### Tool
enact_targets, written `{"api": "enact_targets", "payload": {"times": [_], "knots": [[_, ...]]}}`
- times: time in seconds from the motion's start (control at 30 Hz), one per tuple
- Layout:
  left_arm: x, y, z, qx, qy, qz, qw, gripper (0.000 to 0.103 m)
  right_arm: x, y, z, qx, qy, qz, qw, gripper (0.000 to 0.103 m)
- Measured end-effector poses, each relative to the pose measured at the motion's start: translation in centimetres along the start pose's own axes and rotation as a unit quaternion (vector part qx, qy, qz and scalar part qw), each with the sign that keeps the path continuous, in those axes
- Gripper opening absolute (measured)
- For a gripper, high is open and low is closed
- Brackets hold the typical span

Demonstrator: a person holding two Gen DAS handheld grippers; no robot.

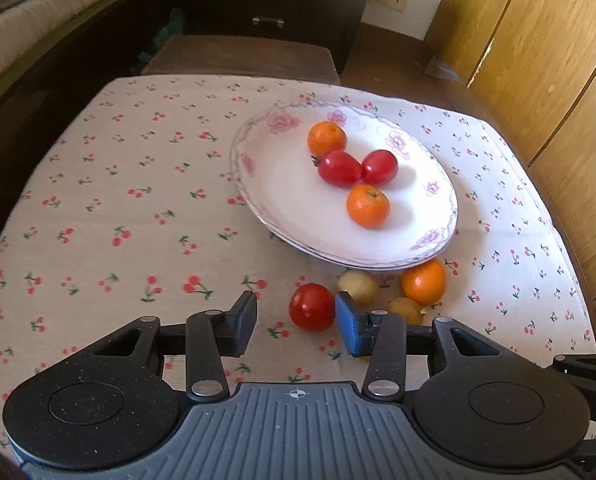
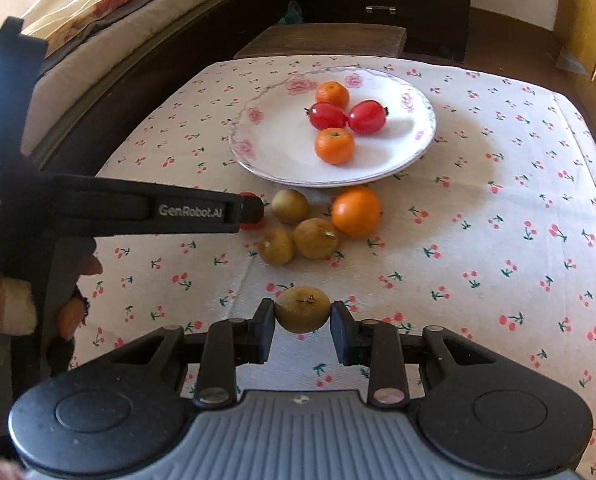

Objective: Organize fruits
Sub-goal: 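Close the right tool on a brown kiwi while the left tool reaches a red tomato, then close the left tool on the red tomato while the right tool lifts the kiwi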

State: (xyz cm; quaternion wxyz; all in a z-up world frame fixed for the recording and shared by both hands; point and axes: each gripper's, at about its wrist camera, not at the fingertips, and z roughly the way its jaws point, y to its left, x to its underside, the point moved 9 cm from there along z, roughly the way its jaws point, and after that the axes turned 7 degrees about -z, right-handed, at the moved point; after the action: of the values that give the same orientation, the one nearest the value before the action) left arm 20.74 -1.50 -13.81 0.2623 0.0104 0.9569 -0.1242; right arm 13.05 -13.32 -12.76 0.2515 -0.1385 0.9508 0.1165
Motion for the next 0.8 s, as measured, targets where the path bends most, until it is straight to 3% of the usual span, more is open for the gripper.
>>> {"api": "enact_targets", "payload": {"times": [0.47,0.53,0.8], "knots": [[-0.5,-0.2,1.2,-0.004,-0.008,-0.015,0.9998,0.041,0.3,-0.7,0.2,0.002,0.003,0.005,1.0,0.032],[-0.6,-0.2,1.2,-0.002,-0.009,-0.018,0.9998,0.035,0.3,-0.7,0.2,0.003,0.004,0.005,1.0,0.032],[-0.2,0.0,0.9,-0.004,-0.006,-0.017,0.9998,0.034,0.3,-0.7,0.0,0.012,0.005,0.002,1.0,0.032]]}}
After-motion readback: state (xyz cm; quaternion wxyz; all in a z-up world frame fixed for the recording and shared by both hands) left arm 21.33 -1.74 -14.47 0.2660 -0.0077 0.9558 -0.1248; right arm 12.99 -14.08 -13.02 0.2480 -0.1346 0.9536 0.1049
